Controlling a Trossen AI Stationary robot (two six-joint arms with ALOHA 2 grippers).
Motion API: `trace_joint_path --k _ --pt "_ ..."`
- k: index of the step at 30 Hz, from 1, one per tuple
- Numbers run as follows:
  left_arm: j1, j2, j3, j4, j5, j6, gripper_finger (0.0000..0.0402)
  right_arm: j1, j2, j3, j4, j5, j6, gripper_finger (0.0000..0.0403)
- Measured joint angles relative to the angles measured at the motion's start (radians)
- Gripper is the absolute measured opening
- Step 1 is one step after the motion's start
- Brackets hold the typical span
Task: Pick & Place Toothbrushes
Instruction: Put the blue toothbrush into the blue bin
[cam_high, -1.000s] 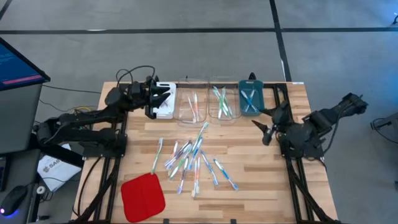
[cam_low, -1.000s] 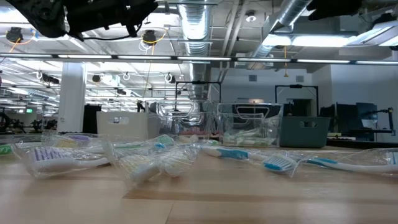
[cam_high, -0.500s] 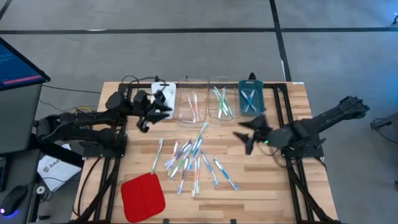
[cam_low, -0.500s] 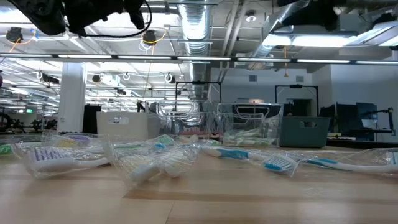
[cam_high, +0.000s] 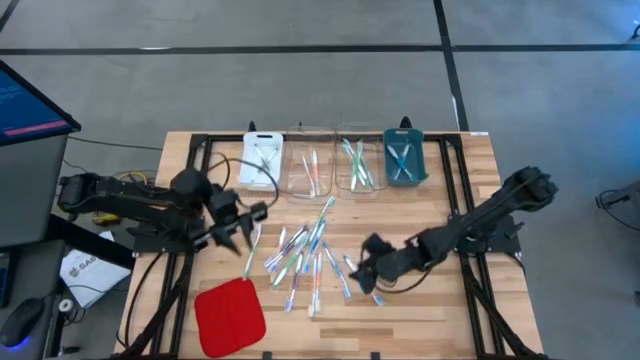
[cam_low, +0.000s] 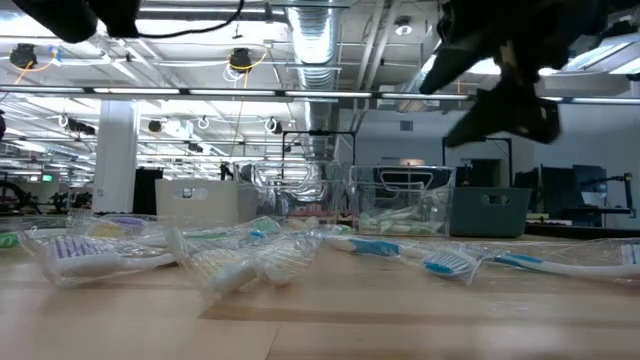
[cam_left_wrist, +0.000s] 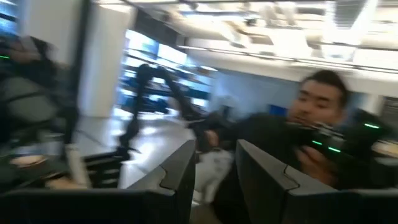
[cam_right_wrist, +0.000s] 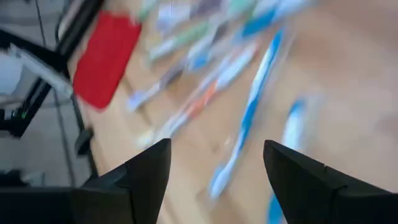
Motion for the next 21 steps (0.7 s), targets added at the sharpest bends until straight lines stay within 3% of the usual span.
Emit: trace_joint_path --k 4,10,12,16,21 --pt "-0.128 0.0 0.0 0.002 0.003 0.002 0.0108 0.041 0.117 0.116 -0.153 -0.056 0.09 0.0249" --pt "-0.245 0.0 0.0 0.013 -0.004 0.057 0.0108 0.092 0.273 0.44 -0.707 -0.068 0.217 0.0228" --pt "-0.252 0.0 0.006 0.013 -0.008 0.058 0.0108 0.101 0.338 0.549 -0.821 -0.068 0.209 0.0217" --pt "-0.254 0.0 0.022 0.015 -0.015 0.059 0.0108 0.085 0.444 0.687 -0.89 -0.096 0.14 0.0209" --pt "-0.254 0.0 0.025 0.015 -0.015 0.059 0.0108 0.038 0.504 0.724 -0.941 -0.122 0.085 0.0233"
